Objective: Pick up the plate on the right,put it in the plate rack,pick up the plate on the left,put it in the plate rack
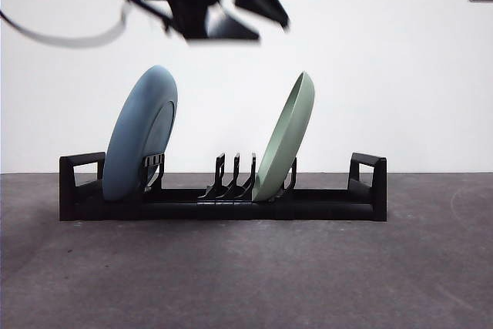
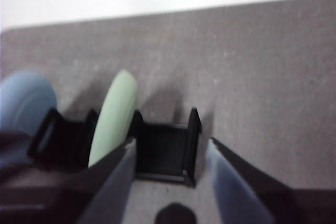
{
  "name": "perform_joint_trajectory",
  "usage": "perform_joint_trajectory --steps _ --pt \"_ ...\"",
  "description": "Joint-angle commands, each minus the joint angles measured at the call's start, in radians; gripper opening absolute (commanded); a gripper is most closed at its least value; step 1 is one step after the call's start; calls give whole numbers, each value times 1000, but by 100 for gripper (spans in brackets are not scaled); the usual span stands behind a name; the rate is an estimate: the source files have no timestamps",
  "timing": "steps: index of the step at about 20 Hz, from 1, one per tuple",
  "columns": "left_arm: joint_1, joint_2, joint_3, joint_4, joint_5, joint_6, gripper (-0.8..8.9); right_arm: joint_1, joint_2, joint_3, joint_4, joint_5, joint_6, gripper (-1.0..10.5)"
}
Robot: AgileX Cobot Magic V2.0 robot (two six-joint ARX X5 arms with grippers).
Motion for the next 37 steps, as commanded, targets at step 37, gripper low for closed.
perform_joint_trajectory --steps 37 --pt "177 -1086 -407 -754 -419 185 -2 2 -602 -569 199 137 -115 3"
